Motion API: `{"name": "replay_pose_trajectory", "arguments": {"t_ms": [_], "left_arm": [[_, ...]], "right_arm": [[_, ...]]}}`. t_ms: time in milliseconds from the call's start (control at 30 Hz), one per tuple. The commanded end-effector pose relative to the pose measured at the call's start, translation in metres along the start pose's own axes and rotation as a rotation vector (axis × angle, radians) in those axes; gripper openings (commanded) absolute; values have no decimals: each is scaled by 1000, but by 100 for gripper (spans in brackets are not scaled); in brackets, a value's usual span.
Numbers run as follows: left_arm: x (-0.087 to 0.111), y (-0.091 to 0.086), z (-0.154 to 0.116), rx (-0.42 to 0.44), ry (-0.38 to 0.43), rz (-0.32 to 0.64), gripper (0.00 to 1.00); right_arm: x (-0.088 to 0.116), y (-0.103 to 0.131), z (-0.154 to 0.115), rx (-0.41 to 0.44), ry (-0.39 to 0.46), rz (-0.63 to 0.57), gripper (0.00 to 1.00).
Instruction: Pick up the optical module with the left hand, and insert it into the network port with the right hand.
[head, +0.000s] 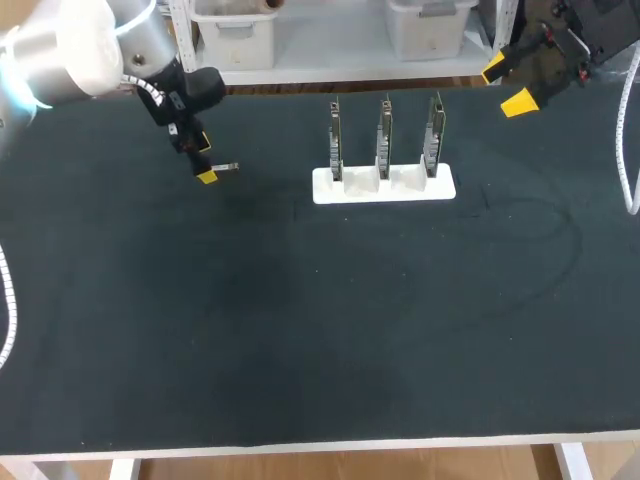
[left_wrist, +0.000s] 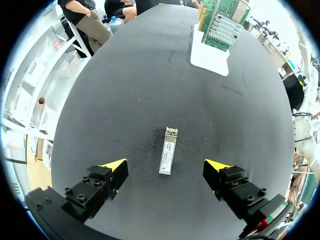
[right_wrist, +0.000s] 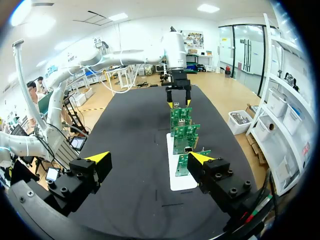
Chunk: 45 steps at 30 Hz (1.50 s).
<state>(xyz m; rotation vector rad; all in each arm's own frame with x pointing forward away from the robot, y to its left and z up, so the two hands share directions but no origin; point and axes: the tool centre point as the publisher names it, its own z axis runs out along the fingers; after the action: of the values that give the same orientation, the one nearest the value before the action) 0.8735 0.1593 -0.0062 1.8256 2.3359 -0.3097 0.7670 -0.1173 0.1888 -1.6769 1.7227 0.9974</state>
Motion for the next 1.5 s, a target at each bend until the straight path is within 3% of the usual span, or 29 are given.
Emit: {"name": "replay_pose_trajectory", "arguments": {"t_ms": [33, 1000, 1500], "left_arm": [[-3, 9, 0, 116, 8, 3, 100], [-3, 9, 0, 116, 8, 3, 100], [1, 13, 3, 137, 83, 19, 100]], "right_arm": [[0, 1, 0, 1, 0, -1, 100], [0, 1, 0, 1, 0, -1, 100], [0, 1, 0, 1, 0, -1, 100]]}}
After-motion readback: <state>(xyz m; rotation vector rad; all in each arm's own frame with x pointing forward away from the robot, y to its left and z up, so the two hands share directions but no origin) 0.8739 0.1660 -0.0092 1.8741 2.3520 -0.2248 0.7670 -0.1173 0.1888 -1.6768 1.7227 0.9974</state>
